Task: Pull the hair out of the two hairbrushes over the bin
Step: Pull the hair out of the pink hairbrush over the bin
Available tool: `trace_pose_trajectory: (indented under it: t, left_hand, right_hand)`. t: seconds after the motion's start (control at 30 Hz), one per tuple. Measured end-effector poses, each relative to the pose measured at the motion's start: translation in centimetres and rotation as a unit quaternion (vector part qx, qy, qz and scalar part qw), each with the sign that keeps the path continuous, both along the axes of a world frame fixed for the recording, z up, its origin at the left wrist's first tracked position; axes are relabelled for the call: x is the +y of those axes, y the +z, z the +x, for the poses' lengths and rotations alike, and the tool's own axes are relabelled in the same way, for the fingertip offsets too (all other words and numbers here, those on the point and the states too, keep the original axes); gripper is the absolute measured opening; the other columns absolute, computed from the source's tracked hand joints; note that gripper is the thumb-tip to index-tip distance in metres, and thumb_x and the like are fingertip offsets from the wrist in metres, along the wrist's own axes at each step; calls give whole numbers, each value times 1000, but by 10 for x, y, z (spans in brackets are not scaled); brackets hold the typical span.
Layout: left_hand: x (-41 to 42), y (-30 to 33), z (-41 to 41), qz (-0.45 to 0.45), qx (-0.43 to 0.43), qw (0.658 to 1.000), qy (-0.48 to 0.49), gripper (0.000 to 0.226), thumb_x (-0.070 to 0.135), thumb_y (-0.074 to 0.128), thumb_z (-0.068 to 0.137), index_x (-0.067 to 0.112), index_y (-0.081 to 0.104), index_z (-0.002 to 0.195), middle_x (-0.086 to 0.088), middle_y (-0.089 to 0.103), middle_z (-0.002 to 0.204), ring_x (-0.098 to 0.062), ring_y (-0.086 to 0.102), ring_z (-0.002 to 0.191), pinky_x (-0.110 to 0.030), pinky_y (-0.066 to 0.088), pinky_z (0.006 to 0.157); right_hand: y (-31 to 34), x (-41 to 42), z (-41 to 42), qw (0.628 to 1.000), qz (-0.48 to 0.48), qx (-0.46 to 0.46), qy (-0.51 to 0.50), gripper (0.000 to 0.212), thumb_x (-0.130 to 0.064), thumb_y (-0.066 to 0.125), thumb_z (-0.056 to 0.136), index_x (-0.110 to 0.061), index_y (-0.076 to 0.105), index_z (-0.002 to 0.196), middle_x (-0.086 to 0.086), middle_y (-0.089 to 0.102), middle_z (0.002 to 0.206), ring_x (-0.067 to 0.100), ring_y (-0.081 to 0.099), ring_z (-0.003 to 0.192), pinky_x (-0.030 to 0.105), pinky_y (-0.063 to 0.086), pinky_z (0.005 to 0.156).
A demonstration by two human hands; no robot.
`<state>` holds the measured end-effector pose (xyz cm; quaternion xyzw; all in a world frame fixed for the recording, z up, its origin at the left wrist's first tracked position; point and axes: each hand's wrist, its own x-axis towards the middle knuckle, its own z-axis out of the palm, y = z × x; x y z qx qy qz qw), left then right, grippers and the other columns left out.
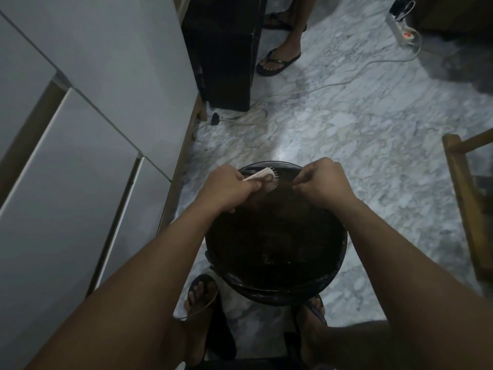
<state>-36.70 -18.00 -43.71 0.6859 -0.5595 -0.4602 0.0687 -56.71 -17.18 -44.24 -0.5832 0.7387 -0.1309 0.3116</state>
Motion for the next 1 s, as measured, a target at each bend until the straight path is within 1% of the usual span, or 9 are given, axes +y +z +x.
trace_pose_trajectory:
  t: [0.1,0.3,0.43,0.53,0.63,0.7,0.8,0.87,1.0]
  left_hand:
    - [0,1,1,-12,-24,999,-24,28,42,70,84,14,75,84,-5,68,67,-20,60,47,-26,48,48]
    - [0,3,3,-9,-44,998,-43,29,41,71,83,13,75,82,-4,66,63,-17,57,43,-23,41,44]
    - [-1,3,4,-9,-49,998,-47,29,39,72,82,11,75,81,-4,66,62,-19,59,44,-23,42,45]
    - [-3,4,7,-1,-46,998,-45,27,39,71,83,12,73,80,-2,64,61,-17,57,43,-22,38,42]
    - [-2,2,9,6,-51,997,-51,25,38,71,84,13,71,80,-1,64,64,-15,57,45,-22,38,41]
    - [-1,0,8,11,-55,997,-61,25,38,71,84,13,71,80,-2,64,63,-14,56,43,-20,38,40]
    - [2,-1,2,14,-42,997,-62,25,37,71,82,13,73,78,-3,63,60,-15,55,39,-20,37,38]
    - [4,-1,0,17,-32,997,-67,24,37,71,82,13,73,78,-3,62,59,-17,56,41,-21,38,40]
    - [6,0,-1,29,-27,996,-78,26,38,72,83,13,74,79,-1,60,56,-17,56,41,-21,38,41]
  right_hand:
    - [-2,-3,-4,999,-6,39,-13,16,-7,69,72,-18,79,75,3,75,83,20,67,87,29,55,78]
    - [-5,-4,-9,996,16,76,-42,21,-5,64,71,-18,79,77,6,74,83,23,66,86,27,52,70]
    - [-6,-5,-11,995,8,83,-47,21,-3,62,73,-15,79,78,7,74,83,25,66,86,28,52,68]
    - [-5,-5,-13,996,11,80,-46,20,-3,64,74,-15,79,79,8,74,84,25,66,87,27,52,69]
    - [-4,-2,-15,997,67,35,-4,13,-6,74,74,-16,78,81,4,73,85,20,68,86,27,53,73]
    - [-2,3,-10,995,77,-44,43,22,-9,80,71,-17,75,90,1,72,91,17,68,90,27,53,78]
    - [-3,8,4,988,19,-97,117,35,-21,84,66,-25,72,98,-3,72,98,11,68,92,33,56,84]
    - [-4,10,11,985,-13,-80,149,32,-25,84,68,-26,74,98,-1,72,95,12,67,87,34,57,79]
    - [-7,9,12,986,-58,-56,145,22,-21,78,76,-22,76,97,2,71,85,17,67,78,36,57,72]
